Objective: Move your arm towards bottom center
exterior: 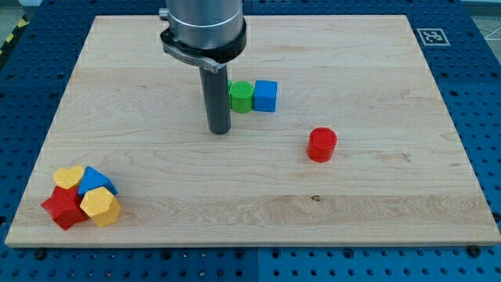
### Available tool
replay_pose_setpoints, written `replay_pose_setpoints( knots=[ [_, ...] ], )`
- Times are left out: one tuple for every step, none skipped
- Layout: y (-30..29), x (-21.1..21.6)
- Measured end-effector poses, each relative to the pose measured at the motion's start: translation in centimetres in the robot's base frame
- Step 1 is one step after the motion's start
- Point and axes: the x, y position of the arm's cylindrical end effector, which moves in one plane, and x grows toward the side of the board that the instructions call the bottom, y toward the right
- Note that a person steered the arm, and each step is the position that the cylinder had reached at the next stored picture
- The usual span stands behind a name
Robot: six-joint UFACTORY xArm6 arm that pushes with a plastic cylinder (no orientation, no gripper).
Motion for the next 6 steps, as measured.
replay_pose_setpoints(
  knots=[
    [0.3,0.2],
    [-0.8,2.6],
    [-2.1,3.7],
    [-2.6,8.0],
    [-5.6,13.4],
    [-7.7,15.9]
  ],
)
